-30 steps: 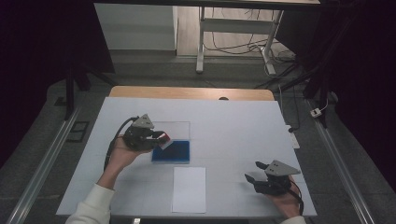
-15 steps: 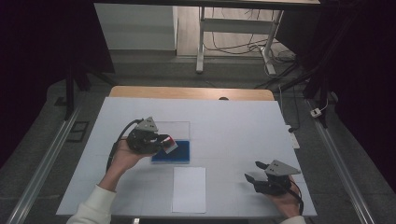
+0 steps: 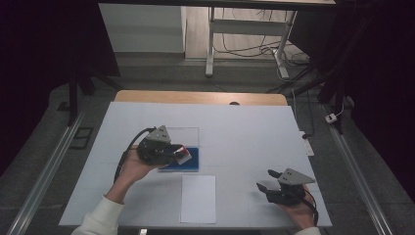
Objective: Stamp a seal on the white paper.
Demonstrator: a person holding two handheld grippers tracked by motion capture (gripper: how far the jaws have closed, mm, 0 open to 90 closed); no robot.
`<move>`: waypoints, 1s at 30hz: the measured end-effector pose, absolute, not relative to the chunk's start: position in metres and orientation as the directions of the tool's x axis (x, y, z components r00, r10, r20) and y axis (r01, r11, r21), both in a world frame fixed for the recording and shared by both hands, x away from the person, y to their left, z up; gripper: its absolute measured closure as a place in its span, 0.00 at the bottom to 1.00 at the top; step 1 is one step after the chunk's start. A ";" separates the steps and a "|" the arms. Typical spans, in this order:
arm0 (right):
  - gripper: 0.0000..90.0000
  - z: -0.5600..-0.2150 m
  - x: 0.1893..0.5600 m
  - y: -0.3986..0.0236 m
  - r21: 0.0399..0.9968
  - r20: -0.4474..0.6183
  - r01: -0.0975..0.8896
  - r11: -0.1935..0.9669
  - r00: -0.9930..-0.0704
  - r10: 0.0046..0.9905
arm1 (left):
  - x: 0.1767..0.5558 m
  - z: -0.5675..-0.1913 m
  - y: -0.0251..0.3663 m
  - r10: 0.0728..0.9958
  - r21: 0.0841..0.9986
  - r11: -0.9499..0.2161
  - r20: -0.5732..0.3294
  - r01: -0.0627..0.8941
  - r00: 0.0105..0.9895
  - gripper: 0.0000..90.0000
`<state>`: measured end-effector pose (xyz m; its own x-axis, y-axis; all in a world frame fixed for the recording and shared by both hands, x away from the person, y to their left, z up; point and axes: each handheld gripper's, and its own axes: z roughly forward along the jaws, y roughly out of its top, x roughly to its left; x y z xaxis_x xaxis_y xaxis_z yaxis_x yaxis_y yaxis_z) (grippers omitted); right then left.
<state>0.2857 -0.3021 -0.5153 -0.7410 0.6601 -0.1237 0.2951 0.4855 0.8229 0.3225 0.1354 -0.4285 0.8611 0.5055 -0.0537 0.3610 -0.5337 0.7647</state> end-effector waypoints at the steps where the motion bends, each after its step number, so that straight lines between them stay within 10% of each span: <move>1: 0.36 -0.515 0.286 -0.302 0.823 -0.125 0.295 0.485 -0.739 0.662 | 0.321 -0.428 0.134 0.501 0.764 -0.539 -0.048 0.354 0.864 0.78; 30: 0.36 -0.514 0.284 -0.304 0.824 -0.124 0.299 0.482 -0.734 0.668 | 0.284 -0.423 0.101 0.401 0.765 -0.576 -0.043 0.288 0.915 0.78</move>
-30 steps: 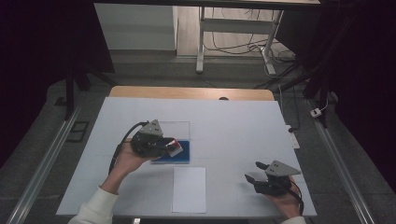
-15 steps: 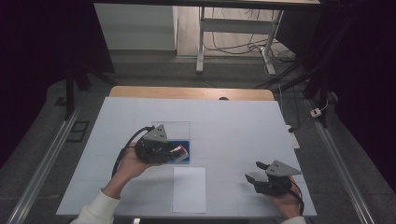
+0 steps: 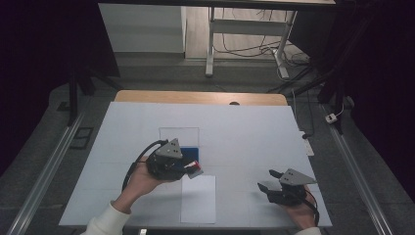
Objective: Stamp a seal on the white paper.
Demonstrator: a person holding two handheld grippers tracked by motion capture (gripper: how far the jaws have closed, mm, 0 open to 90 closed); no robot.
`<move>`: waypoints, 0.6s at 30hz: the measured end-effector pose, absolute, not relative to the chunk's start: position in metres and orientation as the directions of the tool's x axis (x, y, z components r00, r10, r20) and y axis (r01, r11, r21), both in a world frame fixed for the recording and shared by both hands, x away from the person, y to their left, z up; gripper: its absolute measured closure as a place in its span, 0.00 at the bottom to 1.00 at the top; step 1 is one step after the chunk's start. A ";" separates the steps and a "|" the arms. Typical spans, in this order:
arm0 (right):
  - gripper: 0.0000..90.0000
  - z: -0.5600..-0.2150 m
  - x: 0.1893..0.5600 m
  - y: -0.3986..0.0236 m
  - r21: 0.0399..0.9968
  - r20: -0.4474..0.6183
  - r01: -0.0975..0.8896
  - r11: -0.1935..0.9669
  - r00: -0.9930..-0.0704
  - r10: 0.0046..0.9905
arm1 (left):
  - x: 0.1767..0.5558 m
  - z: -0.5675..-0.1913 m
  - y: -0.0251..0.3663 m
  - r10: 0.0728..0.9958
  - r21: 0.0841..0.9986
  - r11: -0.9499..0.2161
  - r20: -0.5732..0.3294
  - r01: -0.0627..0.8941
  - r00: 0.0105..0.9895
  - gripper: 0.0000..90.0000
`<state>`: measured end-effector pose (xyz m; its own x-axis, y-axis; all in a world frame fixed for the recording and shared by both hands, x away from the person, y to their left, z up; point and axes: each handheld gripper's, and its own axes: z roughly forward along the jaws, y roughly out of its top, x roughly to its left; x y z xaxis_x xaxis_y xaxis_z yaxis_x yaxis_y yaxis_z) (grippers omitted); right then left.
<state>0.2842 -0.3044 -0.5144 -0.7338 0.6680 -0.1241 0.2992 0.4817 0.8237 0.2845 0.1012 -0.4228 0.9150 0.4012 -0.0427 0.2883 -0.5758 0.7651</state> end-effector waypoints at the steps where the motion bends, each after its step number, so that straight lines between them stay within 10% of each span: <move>1: 0.36 -0.514 0.284 -0.304 0.824 -0.125 0.298 0.482 -0.734 0.668 | 0.283 -0.423 0.100 0.397 0.763 -0.580 -0.041 0.286 0.917 0.78; 18: 0.36 -0.515 0.284 -0.305 0.822 -0.125 0.301 0.484 -0.734 0.668 | 0.274 -0.441 0.088 0.362 0.720 -0.631 -0.054 0.287 0.931 0.78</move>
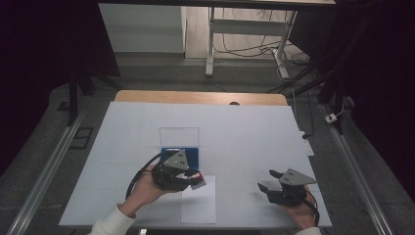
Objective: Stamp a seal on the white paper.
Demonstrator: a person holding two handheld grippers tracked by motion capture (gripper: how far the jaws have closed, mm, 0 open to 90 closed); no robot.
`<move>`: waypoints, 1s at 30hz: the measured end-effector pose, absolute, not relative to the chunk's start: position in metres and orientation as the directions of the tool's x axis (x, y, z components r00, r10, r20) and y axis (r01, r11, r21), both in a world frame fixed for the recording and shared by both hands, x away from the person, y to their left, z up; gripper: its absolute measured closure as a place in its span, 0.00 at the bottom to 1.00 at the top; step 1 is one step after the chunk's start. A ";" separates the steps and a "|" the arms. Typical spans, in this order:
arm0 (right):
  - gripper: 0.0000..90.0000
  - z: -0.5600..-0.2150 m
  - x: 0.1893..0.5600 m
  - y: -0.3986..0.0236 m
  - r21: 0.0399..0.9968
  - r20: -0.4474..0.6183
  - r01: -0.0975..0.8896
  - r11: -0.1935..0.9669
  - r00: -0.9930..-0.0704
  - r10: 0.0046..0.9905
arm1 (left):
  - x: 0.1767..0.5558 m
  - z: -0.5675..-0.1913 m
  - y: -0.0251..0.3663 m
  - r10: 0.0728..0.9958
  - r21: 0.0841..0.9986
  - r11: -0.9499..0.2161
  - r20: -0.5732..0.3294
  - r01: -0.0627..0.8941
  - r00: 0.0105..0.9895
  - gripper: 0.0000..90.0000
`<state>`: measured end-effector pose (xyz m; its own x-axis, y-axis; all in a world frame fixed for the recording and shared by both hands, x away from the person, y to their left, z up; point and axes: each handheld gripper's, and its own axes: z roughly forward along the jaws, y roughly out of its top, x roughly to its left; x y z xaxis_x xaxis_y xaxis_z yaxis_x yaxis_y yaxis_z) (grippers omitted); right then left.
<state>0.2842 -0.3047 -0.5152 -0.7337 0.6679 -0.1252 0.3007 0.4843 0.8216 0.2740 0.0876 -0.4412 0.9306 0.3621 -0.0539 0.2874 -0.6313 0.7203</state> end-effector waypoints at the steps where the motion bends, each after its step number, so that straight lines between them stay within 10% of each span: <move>1: 0.36 -0.515 0.284 -0.304 0.820 -0.128 0.301 0.486 -0.732 0.669 | 0.274 -0.443 0.087 0.359 0.718 -0.634 -0.055 0.287 0.932 0.78; 30: 0.36 -0.518 0.285 -0.304 0.810 -0.133 0.304 0.502 -0.738 0.662 | 0.277 -0.482 0.066 0.361 0.619 -0.726 -0.029 0.300 0.932 0.78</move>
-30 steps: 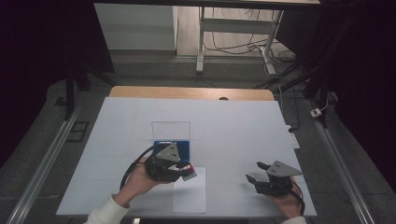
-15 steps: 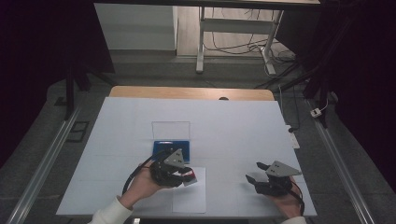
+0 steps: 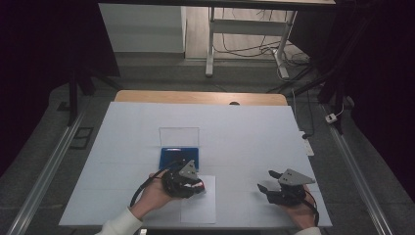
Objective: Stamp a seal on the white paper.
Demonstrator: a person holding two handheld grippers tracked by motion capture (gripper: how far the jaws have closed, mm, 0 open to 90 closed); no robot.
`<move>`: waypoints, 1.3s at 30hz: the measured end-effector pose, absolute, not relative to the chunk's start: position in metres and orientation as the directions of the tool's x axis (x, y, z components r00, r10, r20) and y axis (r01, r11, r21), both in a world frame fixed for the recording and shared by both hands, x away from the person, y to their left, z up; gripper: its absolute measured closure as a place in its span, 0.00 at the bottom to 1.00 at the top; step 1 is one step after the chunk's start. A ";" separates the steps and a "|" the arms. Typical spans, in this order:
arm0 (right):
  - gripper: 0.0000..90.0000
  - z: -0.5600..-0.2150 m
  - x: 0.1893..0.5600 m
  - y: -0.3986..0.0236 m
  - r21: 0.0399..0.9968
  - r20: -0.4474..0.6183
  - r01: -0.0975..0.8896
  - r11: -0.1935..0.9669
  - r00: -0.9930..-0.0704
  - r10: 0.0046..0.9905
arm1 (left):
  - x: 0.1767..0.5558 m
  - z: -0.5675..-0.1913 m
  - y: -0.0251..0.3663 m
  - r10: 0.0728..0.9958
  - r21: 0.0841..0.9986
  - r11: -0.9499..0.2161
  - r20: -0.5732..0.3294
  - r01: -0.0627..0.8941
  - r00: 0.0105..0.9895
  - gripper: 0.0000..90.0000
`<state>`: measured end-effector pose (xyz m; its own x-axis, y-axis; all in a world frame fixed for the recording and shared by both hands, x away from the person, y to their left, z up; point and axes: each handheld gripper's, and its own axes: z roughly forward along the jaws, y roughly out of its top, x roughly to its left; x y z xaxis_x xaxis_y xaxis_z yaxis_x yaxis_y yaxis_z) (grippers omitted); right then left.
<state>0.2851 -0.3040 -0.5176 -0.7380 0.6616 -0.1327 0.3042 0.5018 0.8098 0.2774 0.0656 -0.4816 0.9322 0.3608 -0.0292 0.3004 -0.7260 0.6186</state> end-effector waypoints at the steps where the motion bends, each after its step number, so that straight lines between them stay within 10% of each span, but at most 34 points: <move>1: 0.36 -0.518 0.285 -0.304 0.810 -0.132 0.304 0.501 -0.738 0.661 | 0.278 -0.482 0.065 0.356 0.614 -0.732 -0.027 0.297 0.934 0.78; 39: 0.36 -0.519 0.285 -0.303 0.805 -0.135 0.305 0.510 -0.742 0.657 | 0.278 -0.492 0.058 0.354 0.569 -0.766 -0.015 0.299 0.935 0.78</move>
<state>0.2852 -0.3031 -0.5191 -0.7421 0.6566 -0.1347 0.3050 0.5097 0.8045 0.2780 0.0576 -0.4924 0.9350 0.3543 -0.0153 0.2995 -0.7659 0.5689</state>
